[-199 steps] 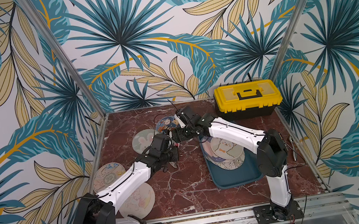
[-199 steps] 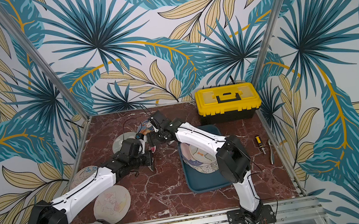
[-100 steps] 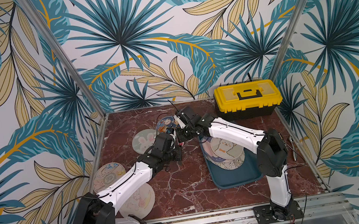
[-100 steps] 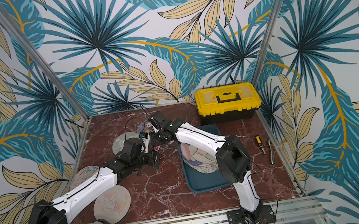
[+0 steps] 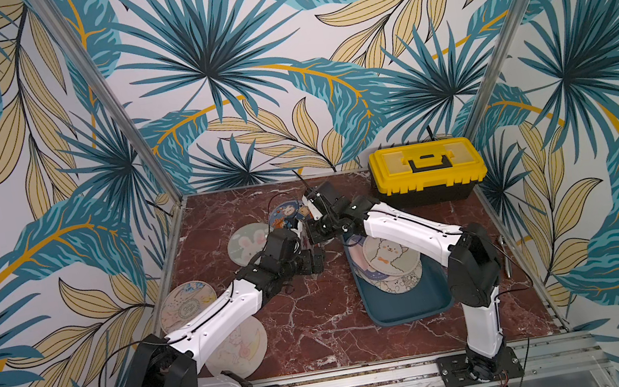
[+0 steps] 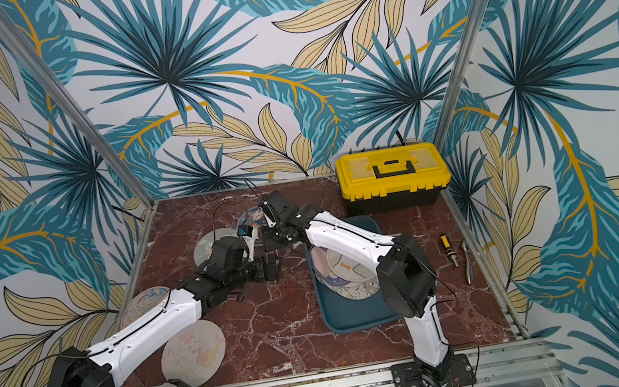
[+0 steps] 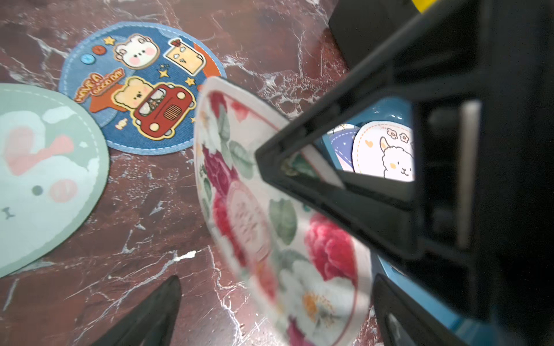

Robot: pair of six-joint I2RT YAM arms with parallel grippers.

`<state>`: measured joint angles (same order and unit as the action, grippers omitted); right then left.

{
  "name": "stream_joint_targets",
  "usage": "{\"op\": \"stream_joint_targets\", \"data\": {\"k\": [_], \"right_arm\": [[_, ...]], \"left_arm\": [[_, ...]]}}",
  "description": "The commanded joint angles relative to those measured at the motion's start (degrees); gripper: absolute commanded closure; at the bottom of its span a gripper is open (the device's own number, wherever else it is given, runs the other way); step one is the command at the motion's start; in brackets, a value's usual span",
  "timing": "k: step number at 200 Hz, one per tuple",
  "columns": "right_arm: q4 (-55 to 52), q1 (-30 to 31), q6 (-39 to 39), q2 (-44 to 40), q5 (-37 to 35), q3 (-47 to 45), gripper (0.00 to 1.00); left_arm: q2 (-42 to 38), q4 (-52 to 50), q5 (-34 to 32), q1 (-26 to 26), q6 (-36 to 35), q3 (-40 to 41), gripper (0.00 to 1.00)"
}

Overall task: Put the coasters into the storage box
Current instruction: Place the coaster in the storage box.

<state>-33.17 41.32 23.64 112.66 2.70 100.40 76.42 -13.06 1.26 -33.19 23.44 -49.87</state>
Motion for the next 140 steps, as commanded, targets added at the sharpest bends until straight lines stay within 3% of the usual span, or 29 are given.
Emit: {"op": "stream_joint_targets", "data": {"k": [1,76,140], "right_arm": [[-2.60,-0.36,-2.70,-3.94,-3.04,1.29,1.00],[-5.69,-2.20,-6.18,-14.40,-11.47,-2.00,1.00],[-7.00,-6.52,-5.73,-23.42,-16.67,-9.36,1.00]], "left_arm": [[-2.81,1.28,-1.87,-0.03,-0.19,-1.20,0.01],[-7.05,1.28,-7.95,1.25,-0.60,-0.54,0.01],[-7.47,1.63,-7.29,5.22,2.12,1.38,0.00]]}}
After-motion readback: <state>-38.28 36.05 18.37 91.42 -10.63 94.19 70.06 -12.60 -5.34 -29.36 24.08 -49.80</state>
